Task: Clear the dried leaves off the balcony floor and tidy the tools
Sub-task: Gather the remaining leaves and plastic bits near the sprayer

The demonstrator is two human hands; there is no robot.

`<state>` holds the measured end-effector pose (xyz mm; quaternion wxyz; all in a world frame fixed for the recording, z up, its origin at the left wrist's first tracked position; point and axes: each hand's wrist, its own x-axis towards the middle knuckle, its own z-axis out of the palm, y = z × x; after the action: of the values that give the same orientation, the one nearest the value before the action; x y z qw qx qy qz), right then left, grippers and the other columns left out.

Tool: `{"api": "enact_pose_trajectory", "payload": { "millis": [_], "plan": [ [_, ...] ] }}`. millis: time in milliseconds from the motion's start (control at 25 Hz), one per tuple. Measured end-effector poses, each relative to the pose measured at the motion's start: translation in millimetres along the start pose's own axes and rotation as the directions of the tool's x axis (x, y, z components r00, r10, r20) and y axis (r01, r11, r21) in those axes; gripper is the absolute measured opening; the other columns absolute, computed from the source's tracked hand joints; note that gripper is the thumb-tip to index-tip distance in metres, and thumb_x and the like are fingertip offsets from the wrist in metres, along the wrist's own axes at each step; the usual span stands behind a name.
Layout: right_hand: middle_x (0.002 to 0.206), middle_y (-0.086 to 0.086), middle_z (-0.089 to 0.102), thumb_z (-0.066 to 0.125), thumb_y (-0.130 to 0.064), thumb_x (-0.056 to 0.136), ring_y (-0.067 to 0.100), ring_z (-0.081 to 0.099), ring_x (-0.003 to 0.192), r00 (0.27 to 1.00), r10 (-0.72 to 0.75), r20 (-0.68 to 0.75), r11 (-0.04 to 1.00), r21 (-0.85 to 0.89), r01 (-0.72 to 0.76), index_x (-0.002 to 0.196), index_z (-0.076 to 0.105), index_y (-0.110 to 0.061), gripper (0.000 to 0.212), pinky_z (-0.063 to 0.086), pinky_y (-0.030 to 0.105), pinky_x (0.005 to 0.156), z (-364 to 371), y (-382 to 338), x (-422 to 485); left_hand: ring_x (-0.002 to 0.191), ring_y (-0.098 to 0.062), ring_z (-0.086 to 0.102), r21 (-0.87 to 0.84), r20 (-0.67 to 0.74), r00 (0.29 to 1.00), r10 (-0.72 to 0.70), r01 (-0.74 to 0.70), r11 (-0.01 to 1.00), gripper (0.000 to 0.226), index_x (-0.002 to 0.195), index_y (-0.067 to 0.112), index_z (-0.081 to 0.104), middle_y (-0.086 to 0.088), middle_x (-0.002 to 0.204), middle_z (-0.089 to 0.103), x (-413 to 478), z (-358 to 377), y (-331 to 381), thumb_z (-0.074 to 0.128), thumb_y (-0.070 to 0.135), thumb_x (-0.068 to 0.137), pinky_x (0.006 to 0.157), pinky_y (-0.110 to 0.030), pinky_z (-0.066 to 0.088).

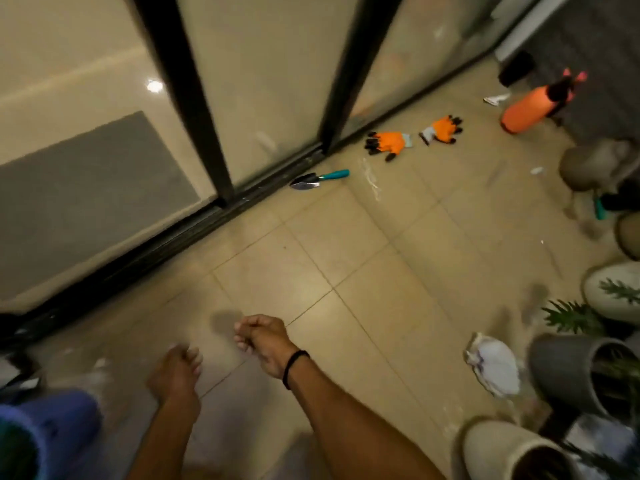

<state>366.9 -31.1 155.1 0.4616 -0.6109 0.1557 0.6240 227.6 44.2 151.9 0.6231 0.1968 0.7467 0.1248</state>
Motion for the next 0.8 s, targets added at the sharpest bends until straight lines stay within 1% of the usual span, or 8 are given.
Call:
{"api": "enact_pose_trajectory", "payload": {
  "millis": [80,120,200,360,480,560,680,800],
  "plan": [
    [0.077,0.004,0.063,0.068,-0.004,0.091,0.003,0.06,0.054,0.997,-0.052,-0.059,0.997,0.05,0.055,0.089,0.065,-0.01,0.007,0.05,0.015,0.054,-72.0,-42.3,-8.7,0.048,-0.007,0.057,0.093,-0.04,0.996,0.084,-0.08,0.992,0.007,0.089,0.013,0.061,0.001,0.061,0.062,-36.7,87.1,-1.8,0.062,0.017,0.094,0.046,-0.017,0.046],
    [0.077,0.004,0.063,0.067,-0.004,0.091,0.004,0.06,0.056,0.994,-0.073,-0.083,0.994,0.077,0.079,0.087,0.065,-0.011,0.009,0.051,0.015,0.056,-108.7,-62.6,-13.3,0.059,-0.012,0.061,0.126,-0.046,0.991,0.128,-0.121,0.985,0.011,0.094,0.011,0.064,-0.003,0.069,0.064,-56.2,130.6,-4.8,0.057,0.018,0.099,0.056,-0.022,0.05],
    [0.075,0.003,0.063,0.067,-0.005,0.092,0.007,0.059,0.059,0.981,-0.112,-0.158,0.982,0.135,0.134,0.086,0.067,-0.011,0.009,0.052,0.017,0.06,-184.1,-99.5,-23.1,0.073,-0.021,0.063,0.202,0.017,0.979,0.202,-0.201,0.958,0.015,0.101,0.007,0.065,-0.01,0.081,0.066,-95.8,216.3,-15.6,0.054,0.017,0.101,0.067,-0.03,0.052],
    [0.078,0.007,0.067,0.069,-0.007,0.09,0.013,0.061,0.068,0.911,-0.157,-0.381,0.932,0.248,0.264,0.087,0.072,-0.009,0.005,0.053,0.021,0.064,-324.8,-160.0,-33.7,0.071,-0.022,0.063,0.353,0.187,0.937,0.295,-0.344,0.87,0.02,0.103,0.0,0.068,-0.015,0.086,0.067,-149.7,370.2,-41.2,0.056,0.015,0.1,0.069,-0.031,0.053],
    [0.074,0.006,0.067,0.071,-0.008,0.089,0.015,0.059,0.068,0.836,-0.137,-0.531,0.869,0.342,0.359,0.086,0.074,-0.01,0.005,0.052,0.023,0.065,-431.1,-199.8,-32.9,0.079,-0.023,0.066,0.436,0.341,0.881,0.328,-0.457,0.775,0.018,0.099,0.008,0.069,-0.011,0.086,0.069,-178.8,483.5,-69.8,0.056,0.021,0.101,0.077,-0.037,0.055],
    [0.07,0.005,0.066,0.071,-0.007,0.088,0.015,0.057,0.065,0.771,-0.087,-0.631,0.839,0.371,0.398,0.086,0.075,-0.01,0.005,0.051,0.024,0.064,-498.8,-222.0,-34.5,0.08,-0.023,0.066,0.5,0.421,0.846,0.328,-0.517,0.695,0.017,0.093,0.011,0.068,-0.01,0.085,0.07,-192.6,551.8,-89.0,0.056,0.021,0.101,0.08,-0.038,0.055],
    [0.069,0.006,0.067,0.071,-0.009,0.088,0.016,0.058,0.064,0.674,-0.002,-0.738,0.798,0.405,0.446,0.088,0.075,-0.012,0.005,0.052,0.026,0.063,-603.7,-245.9,-26.7,0.08,-0.026,0.067,0.586,0.541,0.795,0.273,-0.59,0.556,0.022,0.084,0.014,0.068,-0.008,0.081,0.071,-210.8,656.5,-115.4,0.057,0.022,0.1,0.08,-0.042,0.054],
    [0.074,0.007,0.07,0.074,-0.01,0.087,0.017,0.062,0.067,0.573,0.096,-0.814,0.755,0.435,0.49,0.091,0.076,-0.009,0.005,0.055,0.029,0.068,-689.5,-272.2,-20.9,0.079,-0.021,0.067,0.623,0.616,0.748,0.248,-0.654,0.428,0.024,0.087,0.015,0.069,-0.003,0.08,0.071,-234.3,745.4,-137.6,0.056,0.03,0.101,0.073,-0.034,0.052]
  ]
}}
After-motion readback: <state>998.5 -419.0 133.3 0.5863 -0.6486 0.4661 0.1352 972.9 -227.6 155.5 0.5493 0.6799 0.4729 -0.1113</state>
